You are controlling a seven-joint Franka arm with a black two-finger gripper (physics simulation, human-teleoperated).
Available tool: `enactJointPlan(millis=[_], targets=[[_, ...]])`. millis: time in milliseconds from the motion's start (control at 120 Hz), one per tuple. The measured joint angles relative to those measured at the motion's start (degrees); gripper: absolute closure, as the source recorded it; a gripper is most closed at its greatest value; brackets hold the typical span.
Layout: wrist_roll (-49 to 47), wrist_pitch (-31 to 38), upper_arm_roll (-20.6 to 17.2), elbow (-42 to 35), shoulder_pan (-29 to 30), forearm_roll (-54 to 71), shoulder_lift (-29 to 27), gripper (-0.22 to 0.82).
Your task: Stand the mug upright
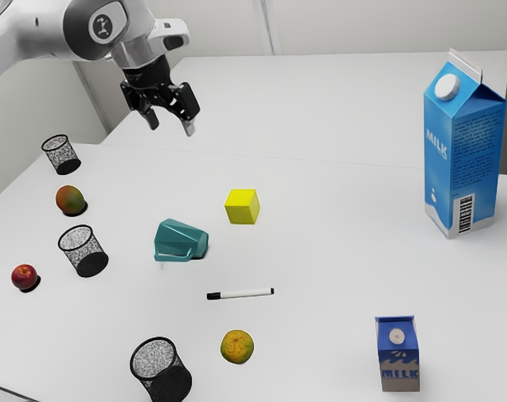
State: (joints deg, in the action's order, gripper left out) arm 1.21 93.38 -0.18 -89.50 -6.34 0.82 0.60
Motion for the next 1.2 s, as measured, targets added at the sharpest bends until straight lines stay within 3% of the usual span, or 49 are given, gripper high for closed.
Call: enactJointPlan(millis=[275,450,758,1200], targets=[[-0.03,-0.1,0.29,-0.2,-0.34,-0.05,-0.07,0.02],[0.12,-0.42,0.58,-4.08,-0.1,-0.08,-3.23,0.02],[2.12,-2.26,0.52,-7.08,11.87,-5.31,-4.5,0.02],[12.19,6.04,2.79,-17.24,18.13,-15.21,-2.78,0.03]])
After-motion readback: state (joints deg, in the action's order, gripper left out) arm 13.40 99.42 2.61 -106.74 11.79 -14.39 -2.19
